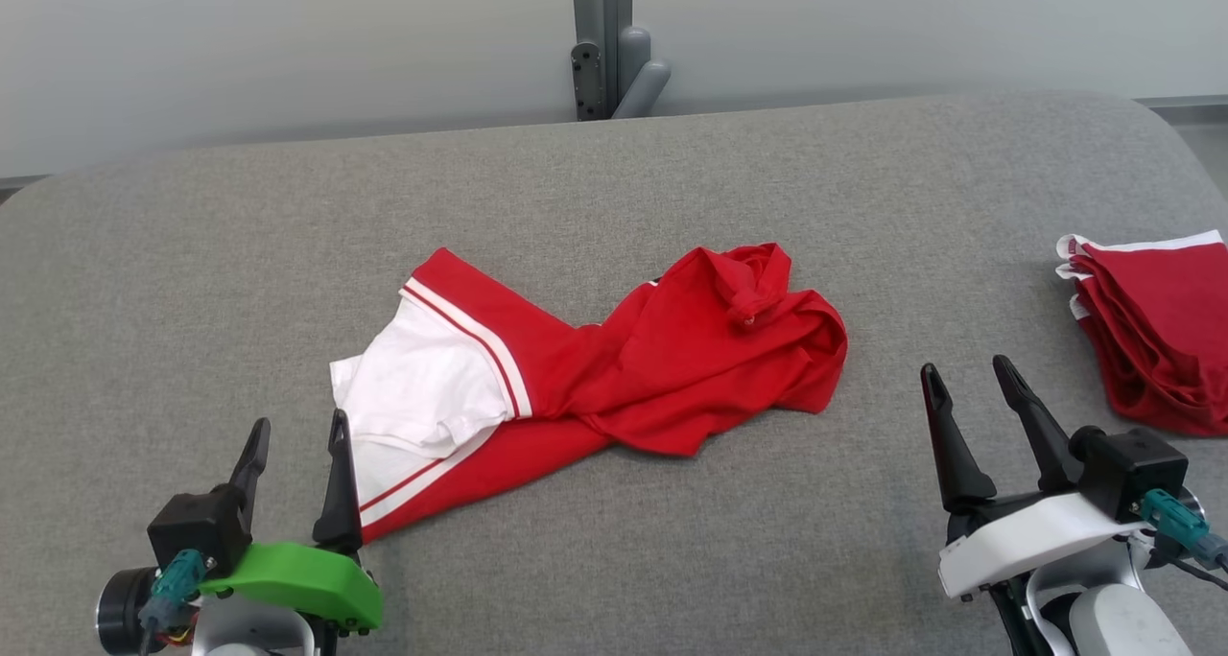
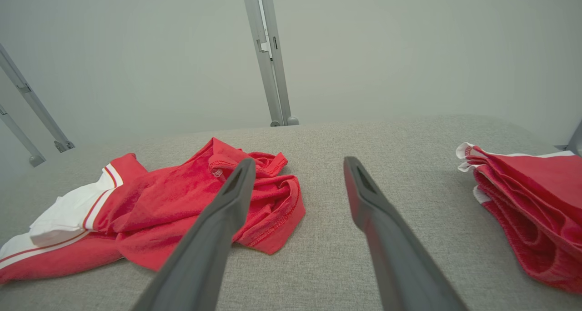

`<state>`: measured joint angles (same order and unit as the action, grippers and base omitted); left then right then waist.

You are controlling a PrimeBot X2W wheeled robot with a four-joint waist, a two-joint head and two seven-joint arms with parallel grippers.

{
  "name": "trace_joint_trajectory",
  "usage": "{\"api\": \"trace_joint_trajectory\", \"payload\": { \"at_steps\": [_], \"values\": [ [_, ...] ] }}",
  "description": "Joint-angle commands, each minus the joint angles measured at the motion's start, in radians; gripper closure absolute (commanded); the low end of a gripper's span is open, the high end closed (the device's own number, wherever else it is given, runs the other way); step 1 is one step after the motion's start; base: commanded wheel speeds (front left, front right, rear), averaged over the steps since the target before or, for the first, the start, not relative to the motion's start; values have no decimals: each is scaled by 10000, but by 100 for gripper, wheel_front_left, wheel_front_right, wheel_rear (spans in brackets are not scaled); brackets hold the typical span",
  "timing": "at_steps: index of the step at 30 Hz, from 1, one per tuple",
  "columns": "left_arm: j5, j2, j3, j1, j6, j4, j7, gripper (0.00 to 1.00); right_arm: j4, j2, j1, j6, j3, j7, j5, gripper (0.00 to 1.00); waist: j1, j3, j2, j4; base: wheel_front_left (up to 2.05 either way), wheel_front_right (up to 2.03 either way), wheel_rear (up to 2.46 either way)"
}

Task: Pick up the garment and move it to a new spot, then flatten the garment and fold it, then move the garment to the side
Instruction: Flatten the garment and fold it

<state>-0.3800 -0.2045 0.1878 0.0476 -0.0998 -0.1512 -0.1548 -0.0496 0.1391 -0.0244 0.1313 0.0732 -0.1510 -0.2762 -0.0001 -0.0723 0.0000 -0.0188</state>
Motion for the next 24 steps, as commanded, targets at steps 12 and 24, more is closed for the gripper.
{"api": "trace_joint_trajectory", "payload": {
  "at_steps": [12,24],
  "values": [
    [-1637,-112,52,1451,984,-1471,2590,0,14,-33,-420,-11,317,-108,-108,0,1,-773,0,-300,0,0,0],
    [-1852,-433,-125,2475,1313,-3271,2567,0,-353,-53,-824,-11,493,-377,-248,0,1,-1391,0,-671,0,0,0]
  ]
}}
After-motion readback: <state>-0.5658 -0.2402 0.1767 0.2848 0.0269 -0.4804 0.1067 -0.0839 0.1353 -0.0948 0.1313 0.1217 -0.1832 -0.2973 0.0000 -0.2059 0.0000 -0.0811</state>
